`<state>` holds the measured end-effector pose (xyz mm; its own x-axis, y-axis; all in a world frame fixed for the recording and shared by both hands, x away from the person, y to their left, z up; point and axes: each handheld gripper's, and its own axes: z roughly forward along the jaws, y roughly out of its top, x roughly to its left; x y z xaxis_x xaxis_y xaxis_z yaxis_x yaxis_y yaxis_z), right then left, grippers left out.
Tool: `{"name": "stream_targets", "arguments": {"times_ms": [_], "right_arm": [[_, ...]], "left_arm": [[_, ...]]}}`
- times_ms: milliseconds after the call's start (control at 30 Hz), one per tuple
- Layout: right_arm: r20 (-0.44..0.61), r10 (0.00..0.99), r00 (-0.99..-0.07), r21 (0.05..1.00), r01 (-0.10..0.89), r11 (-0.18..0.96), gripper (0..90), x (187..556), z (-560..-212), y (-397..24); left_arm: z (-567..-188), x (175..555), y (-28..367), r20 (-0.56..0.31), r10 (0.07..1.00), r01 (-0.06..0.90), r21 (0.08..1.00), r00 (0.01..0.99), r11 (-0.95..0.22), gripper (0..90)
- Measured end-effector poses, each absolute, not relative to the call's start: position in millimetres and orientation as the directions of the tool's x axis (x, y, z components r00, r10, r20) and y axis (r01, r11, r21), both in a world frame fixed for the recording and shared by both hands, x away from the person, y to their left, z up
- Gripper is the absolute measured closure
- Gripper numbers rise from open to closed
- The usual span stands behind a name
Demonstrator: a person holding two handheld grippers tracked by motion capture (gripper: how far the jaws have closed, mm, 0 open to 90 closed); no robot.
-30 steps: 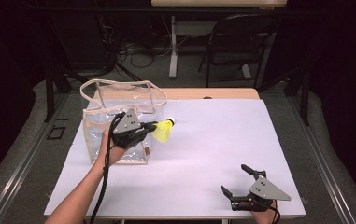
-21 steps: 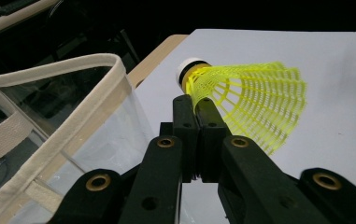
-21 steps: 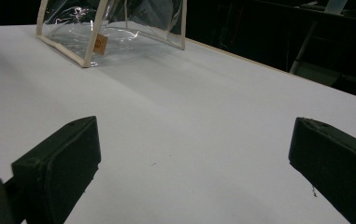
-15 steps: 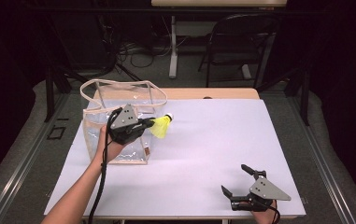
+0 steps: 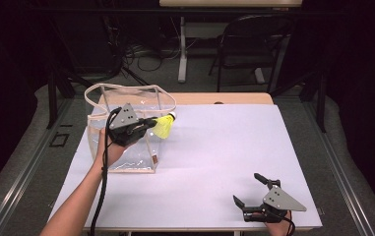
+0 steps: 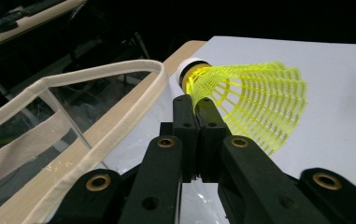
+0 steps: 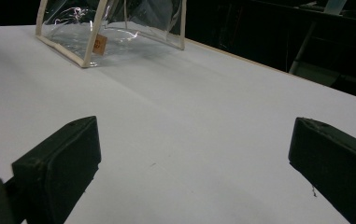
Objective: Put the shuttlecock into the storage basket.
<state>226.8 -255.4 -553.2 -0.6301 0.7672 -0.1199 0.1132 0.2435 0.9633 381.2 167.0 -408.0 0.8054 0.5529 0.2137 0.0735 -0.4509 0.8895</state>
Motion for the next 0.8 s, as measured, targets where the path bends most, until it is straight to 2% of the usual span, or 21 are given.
{"name": "stream_targets", "arguments": {"times_ms": [800], "right_arm": [[-0.121, 0.769, -0.627, 0.963, 0.112, 0.243, 1.9, 227, -553, -255]], "left_arm": [[-392, 396, 190, 0.201, 0.615, 0.092, 0.907, 0.762, -0.411, 88.9]]}}
